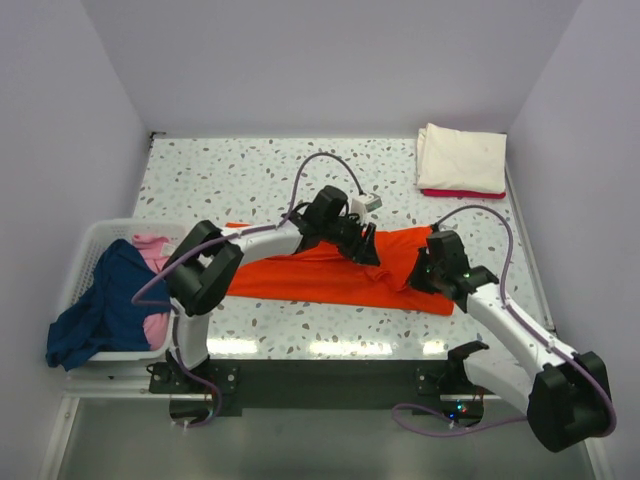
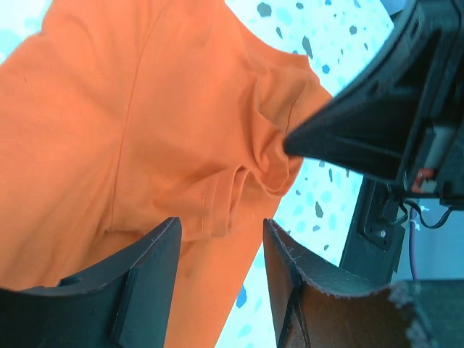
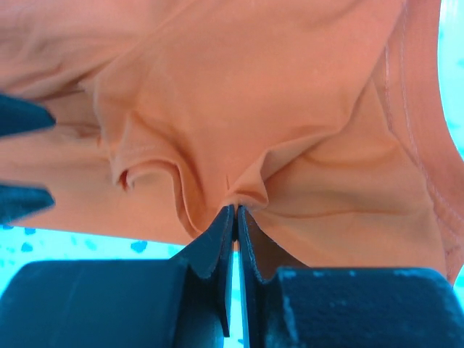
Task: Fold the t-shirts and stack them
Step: Fold the tshirt
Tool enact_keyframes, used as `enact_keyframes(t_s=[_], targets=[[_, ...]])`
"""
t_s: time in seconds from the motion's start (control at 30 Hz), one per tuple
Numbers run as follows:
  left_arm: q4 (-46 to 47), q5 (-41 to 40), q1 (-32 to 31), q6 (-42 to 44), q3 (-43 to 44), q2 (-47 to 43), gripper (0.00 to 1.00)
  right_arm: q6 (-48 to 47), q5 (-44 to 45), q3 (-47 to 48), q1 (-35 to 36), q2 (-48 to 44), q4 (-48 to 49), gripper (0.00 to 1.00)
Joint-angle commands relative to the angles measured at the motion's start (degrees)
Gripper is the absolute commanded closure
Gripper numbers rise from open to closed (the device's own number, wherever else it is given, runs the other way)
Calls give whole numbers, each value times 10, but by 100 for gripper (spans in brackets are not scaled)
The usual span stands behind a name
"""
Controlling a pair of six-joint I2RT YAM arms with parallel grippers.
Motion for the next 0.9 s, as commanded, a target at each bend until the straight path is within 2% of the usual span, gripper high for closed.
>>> enact_keyframes(t_s=[0.0, 0.17, 0.3, 0.43, 0.57, 0.87], targets=[[-4, 3, -3, -1, 48, 19, 46, 22, -17, -19, 3, -40, -38, 93], [-7, 12, -12, 1, 74, 42, 46, 37, -37, -47, 3, -88, -57, 83], [-25, 20, -23, 8, 86, 57, 46, 51, -36, -38, 3, -118, -80, 63], [-35, 27, -36, 11, 86, 70, 46, 60, -5, -15, 3, -128, -88, 62], [-51, 12, -46, 18, 75, 72, 47, 60, 42, 34, 3, -93, -93, 62], [-119, -74, -46, 45, 49, 42, 50, 40, 129, 106, -9, 64, -65, 63]])
